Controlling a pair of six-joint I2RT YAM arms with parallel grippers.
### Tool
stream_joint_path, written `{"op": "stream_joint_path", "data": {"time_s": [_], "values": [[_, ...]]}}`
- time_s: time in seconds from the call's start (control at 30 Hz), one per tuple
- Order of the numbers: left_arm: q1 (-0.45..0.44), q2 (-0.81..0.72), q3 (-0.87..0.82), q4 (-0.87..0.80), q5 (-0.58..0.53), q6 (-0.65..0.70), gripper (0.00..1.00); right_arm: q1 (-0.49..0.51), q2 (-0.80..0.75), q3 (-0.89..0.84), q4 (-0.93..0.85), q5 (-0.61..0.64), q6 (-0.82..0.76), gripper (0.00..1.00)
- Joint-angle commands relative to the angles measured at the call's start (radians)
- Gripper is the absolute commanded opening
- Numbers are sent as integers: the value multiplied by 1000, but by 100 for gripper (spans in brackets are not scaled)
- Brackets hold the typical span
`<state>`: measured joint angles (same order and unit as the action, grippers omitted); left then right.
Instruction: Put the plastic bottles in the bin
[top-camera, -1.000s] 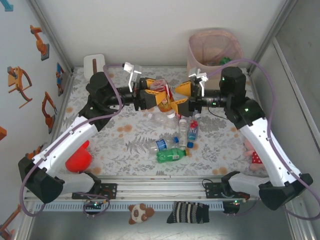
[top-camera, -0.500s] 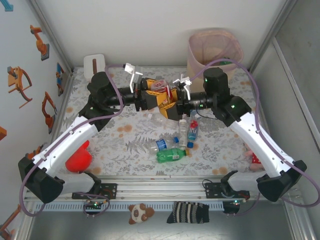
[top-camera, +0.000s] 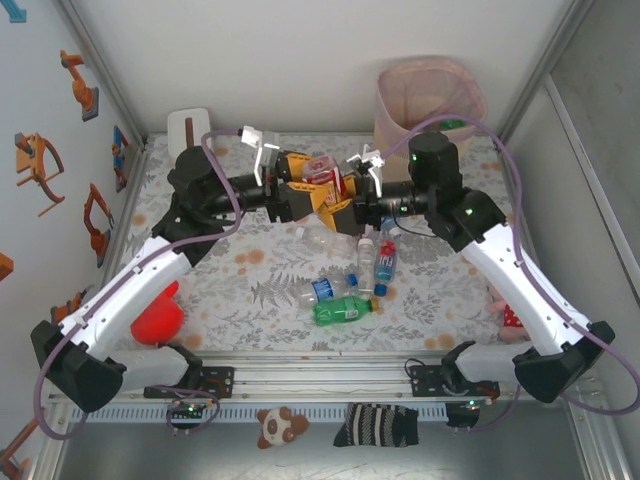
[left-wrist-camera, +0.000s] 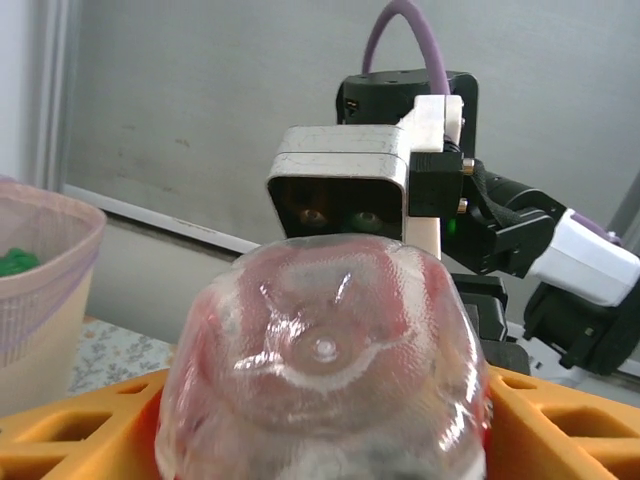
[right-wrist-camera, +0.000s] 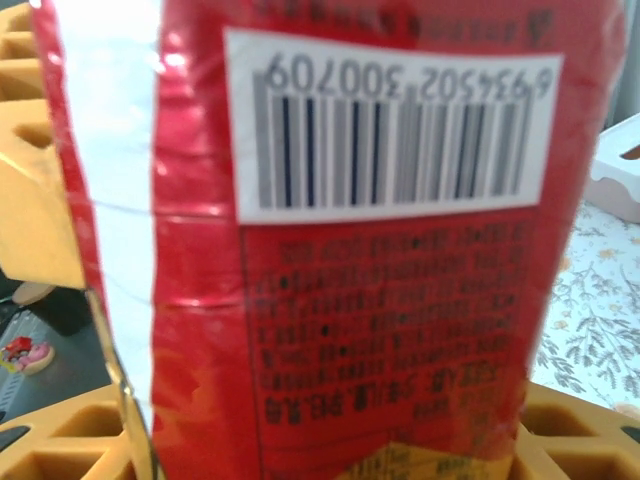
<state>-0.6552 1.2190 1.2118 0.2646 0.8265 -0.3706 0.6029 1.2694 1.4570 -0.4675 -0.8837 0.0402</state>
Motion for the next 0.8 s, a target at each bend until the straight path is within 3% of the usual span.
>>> {"op": "stream_joint_path", "data": {"time_s": [0.0, 0.27, 0.57, 0.77], "values": [[11, -66, -29, -16, -68, 50, 73, -3, -26, 42, -3, 87, -3, 51], [26, -166, -113, -72, -231, 94, 77, -151, 20, 143, 18, 232, 101, 50], [30, -193, -145, -82, -278, 84, 77, -368, 199, 330, 55, 398, 279, 47], [30, -203, -155, -79, -280, 75, 78, -444, 375, 486, -20, 507, 152, 47]]}}
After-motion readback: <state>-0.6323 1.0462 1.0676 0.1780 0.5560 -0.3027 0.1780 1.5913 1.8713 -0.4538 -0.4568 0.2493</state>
